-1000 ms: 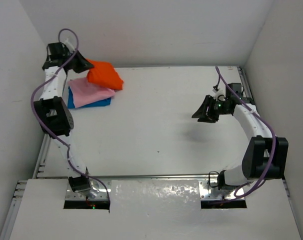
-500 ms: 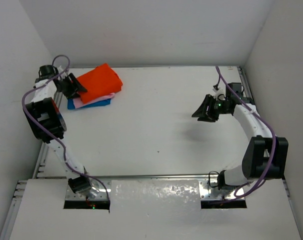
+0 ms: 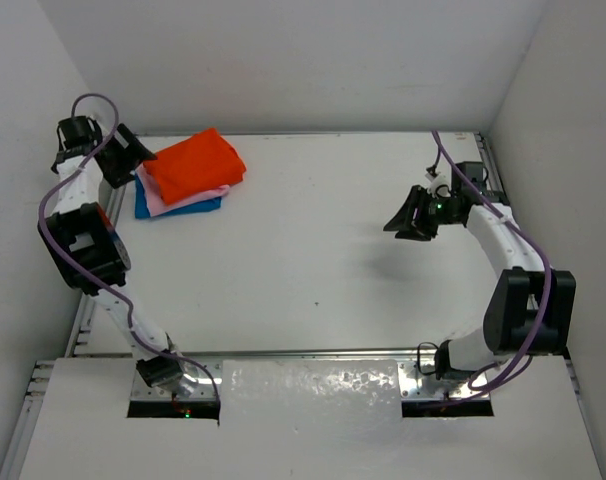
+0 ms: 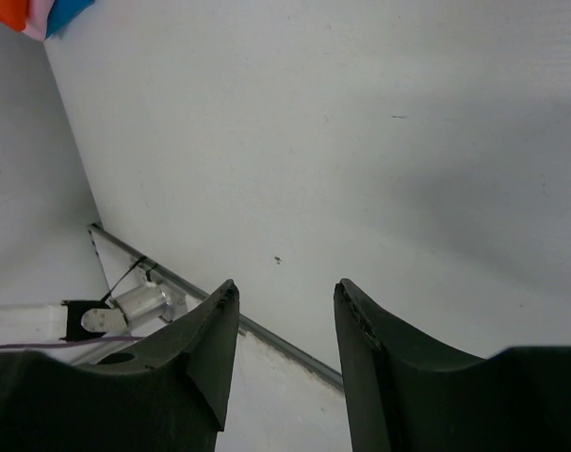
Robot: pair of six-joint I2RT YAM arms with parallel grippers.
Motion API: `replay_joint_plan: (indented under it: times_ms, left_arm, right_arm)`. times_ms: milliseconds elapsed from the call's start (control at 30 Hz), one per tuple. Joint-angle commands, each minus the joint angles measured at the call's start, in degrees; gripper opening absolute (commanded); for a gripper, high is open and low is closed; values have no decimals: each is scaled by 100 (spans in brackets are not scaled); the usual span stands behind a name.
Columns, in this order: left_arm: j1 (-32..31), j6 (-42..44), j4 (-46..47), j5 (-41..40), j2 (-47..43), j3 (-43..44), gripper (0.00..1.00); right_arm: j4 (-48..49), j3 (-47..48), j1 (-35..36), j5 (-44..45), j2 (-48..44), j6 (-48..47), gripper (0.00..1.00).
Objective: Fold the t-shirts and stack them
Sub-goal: Put the neatly folded tshirt into the corner of the board with the left arm
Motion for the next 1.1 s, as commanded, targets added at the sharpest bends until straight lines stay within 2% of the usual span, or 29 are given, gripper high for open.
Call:
replay_joint_plan:
  times_ms: [0, 200, 300, 367, 433, 467, 500, 600, 667, 800, 1000, 1067]
  left_arm:
    - [-218, -195, 517, 356, -451, 104, 82]
    - [-280, 70, 604, 514, -670, -809, 82]
    - [-280, 45, 1129, 1101, -583, -898, 75]
    - [-280, -296, 1902, 1716, -521, -846, 66]
    - [-280, -526, 2167, 1640, -486, -653, 43]
    - [-272, -510, 2020, 1543, -460, -269, 36]
    - [-280, -449, 1845, 1455, -398, -48, 32]
    - [-280, -334, 1141, 1121, -328, 612, 31]
    - [-289, -464, 1314, 1243, -327, 631, 27]
    - [-307, -817, 2122, 1769, -126, 315, 0]
    - [-351, -922, 3177, 1912, -196, -1011, 0]
    - [-359, -1001, 3801, 1929, -21, -1353, 0]
  right_arm:
    - [92, 255, -16, -47, 55, 18, 44]
    - [109, 308, -8, -30, 81, 27, 44]
    - [127, 281, -8, -21, 90, 0, 44]
    - [153, 220, -8, -21, 90, 0, 44]
    - [188, 150, -16, -21, 99, -9, 44]
    - [189, 141, -8, -21, 99, -26, 44]
    - [171, 141, -8, -12, 99, -35, 44]
    - [136, 158, -8, 49, 90, -96, 45]
    - [101, 220, -16, 75, 116, -140, 44]
    - [136, 325, -25, 76, 212, -79, 44]
    - [127, 571, -25, 84, 353, -53, 44]
    - [197, 598, -25, 119, 371, -35, 44]
